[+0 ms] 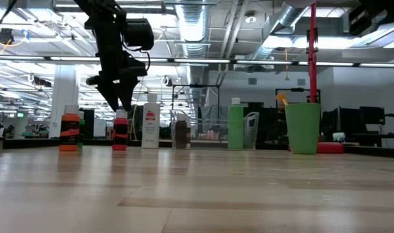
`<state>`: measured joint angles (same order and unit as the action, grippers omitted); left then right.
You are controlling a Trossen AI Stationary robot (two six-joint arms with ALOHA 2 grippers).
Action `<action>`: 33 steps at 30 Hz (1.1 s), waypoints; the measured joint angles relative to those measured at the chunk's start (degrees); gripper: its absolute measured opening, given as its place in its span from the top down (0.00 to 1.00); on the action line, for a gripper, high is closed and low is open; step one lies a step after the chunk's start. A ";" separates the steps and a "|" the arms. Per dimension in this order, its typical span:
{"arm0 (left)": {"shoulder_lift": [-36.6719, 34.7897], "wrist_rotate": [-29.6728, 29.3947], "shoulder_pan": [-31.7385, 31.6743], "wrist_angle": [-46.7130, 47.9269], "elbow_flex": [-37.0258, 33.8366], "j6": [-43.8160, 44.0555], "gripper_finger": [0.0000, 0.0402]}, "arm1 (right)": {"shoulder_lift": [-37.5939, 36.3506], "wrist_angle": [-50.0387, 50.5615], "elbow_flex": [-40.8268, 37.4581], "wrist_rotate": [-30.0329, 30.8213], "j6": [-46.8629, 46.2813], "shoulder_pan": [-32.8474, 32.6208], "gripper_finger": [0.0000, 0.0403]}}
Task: Pick & Place Paint Supplies
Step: Put the small red paint bottle into the transparent bin
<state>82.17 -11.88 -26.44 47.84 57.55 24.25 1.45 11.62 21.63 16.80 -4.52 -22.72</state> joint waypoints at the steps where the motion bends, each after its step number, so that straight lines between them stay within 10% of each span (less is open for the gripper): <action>1: 0.00 0.00 0.00 -0.08 -0.21 0.00 0.44 | -0.01 0.00 0.00 0.00 -0.02 0.01 0.95; 33: -0.06 1.34 0.00 -2.11 -1.91 1.23 0.80 | -0.01 0.00 0.00 0.00 -0.01 0.00 0.95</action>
<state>82.11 -10.54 -26.44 45.73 55.64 25.48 1.44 11.62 21.63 16.80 -4.53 -22.72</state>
